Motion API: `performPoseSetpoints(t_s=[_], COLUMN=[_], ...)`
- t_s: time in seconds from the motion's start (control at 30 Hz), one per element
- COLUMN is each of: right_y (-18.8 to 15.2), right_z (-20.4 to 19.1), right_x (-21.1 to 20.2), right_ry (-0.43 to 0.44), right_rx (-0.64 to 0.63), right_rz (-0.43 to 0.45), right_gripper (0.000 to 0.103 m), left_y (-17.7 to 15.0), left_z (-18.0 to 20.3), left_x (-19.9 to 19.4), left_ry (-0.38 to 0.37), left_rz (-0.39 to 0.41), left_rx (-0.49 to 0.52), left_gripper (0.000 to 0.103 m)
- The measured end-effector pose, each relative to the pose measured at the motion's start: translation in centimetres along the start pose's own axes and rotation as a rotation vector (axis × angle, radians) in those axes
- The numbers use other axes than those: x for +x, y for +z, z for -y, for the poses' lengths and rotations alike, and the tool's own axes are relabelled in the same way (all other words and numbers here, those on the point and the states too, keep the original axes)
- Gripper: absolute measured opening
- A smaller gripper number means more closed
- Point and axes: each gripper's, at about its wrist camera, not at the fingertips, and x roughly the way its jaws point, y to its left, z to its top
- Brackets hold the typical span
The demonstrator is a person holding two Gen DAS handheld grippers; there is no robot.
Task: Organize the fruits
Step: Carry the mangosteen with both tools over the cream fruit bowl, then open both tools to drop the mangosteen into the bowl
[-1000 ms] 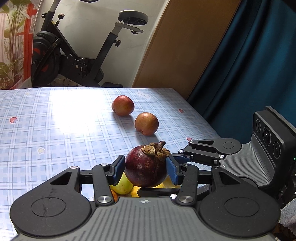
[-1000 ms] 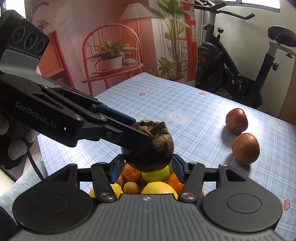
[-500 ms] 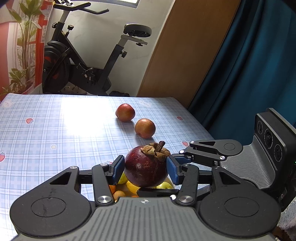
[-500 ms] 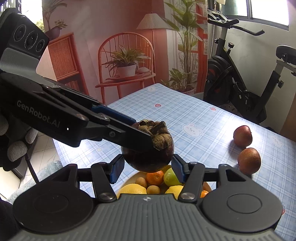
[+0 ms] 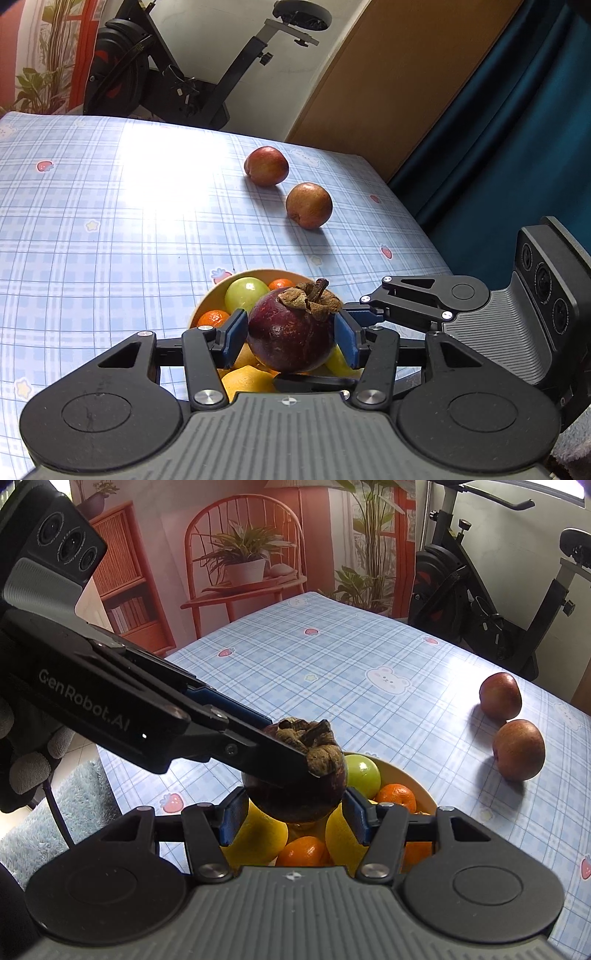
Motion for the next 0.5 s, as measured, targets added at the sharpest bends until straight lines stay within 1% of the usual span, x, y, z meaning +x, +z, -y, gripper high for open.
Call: performPoseSetpoints(t_s=[0.1, 0.23, 0.5], right_y=[0.1, 0.3, 0.4], right_z=[0.2, 0.5, -0.3], right_x=[0.8, 1.3, 1.9], right_ry=[-0.006, -0.009, -0.031], right_rx=[-0.023, -0.031, -0.109], right_rz=[-0.017, -0.017, -0.047], right_gripper=[0.059, 0.059, 0.06], left_y=[-0.2, 0.0, -0.1], left_z=[-0.8, -1.4, -1.9], left_x=[0.7, 1.1, 1.3], left_ry=[-0.005, -0.014, -0.027], left_rz=[-0.01, -0.001, -0.012], left_rx=[-0.011, -0.023, -0.025], left_gripper=[0.055, 0.056, 0.056])
